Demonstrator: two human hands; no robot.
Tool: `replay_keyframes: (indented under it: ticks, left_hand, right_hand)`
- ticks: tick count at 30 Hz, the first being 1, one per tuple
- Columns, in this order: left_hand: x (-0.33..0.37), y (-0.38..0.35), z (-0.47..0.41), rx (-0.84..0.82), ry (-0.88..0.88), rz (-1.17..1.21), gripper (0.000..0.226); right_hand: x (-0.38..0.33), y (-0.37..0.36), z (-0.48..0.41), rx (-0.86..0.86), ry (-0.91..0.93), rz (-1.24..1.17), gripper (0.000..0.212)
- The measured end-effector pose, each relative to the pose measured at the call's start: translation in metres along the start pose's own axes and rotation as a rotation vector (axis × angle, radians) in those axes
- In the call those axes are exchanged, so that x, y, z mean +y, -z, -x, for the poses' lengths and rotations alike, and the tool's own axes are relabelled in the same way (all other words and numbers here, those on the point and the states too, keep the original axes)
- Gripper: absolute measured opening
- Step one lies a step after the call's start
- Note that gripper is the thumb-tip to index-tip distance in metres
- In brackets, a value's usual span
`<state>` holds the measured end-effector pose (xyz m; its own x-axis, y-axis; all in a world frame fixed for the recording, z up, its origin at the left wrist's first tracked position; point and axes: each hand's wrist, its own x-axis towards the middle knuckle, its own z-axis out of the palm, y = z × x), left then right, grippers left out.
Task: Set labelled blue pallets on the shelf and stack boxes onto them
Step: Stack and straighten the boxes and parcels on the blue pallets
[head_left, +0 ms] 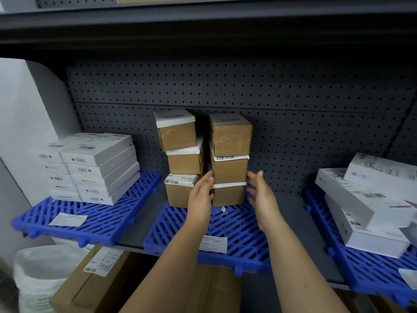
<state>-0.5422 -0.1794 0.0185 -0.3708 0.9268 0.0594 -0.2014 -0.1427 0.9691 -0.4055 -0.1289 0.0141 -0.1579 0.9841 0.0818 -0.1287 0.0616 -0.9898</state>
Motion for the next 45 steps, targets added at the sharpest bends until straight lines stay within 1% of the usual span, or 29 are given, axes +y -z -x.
replay_keyframes:
  ticks: [4, 6, 9, 15, 21, 25, 31, 34, 37, 40, 42, 45]
  left_hand:
    - [-0.003, 0.004, 0.006, 0.029, -0.025, -0.003, 0.033]
    - [-0.005, 0.007, 0.012, 0.037, -0.033, 0.005, 0.032]
    - [-0.006, 0.01, 0.017, 0.027, -0.021, 0.033, 0.03]
    - [-0.009, 0.019, 0.025, 0.019, -0.014, 0.043, 0.034]
    - [-0.009, 0.024, 0.034, -0.018, -0.001, 0.072, 0.034]
    - [-0.01, 0.022, 0.036, -0.036, -0.006, 0.069, 0.032]
    - [-0.007, 0.024, 0.037, -0.047, -0.007, 0.063, 0.028]
    - [-0.002, 0.026, 0.039, -0.025, -0.001, 0.055, 0.024]
    - [0.015, 0.028, 0.037, 0.014, -0.047, -0.034, 0.023]
    - [0.046, 0.034, 0.029, 0.047, -0.189, -0.187, 0.026]
    - [0.07, 0.04, 0.021, 0.071, -0.322, -0.373, 0.029]
    - [0.108, 0.051, 0.01, 0.087, -0.53, -0.729, 0.037]
  right_hand:
    - [0.005, 0.004, 0.011, -0.001, -0.002, -0.032, 0.05]
    - [0.009, 0.006, 0.018, 0.013, 0.0, -0.046, 0.049]
    - [0.011, 0.007, 0.029, 0.028, 0.008, -0.092, 0.047]
    - [0.012, 0.007, 0.051, 0.068, 0.03, -0.127, 0.042]
    - [0.011, 0.006, 0.064, 0.118, 0.049, -0.165, 0.047]
    - [0.011, 0.005, 0.07, 0.14, 0.064, -0.144, 0.047]
    - [0.006, 0.005, 0.071, 0.177, 0.08, -0.066, 0.023]
    - [0.0, 0.004, 0.072, 0.207, 0.112, 0.021, 0.027]
    - [-0.019, 0.007, 0.067, 0.266, 0.162, 0.11, 0.032]
    - [-0.058, 0.011, 0.053, 0.341, 0.269, 0.206, 0.029]
    - [-0.093, 0.01, 0.04, 0.338, 0.374, 0.278, 0.026]
    - [-0.142, -0.001, 0.02, 0.287, 0.485, 0.429, 0.025]
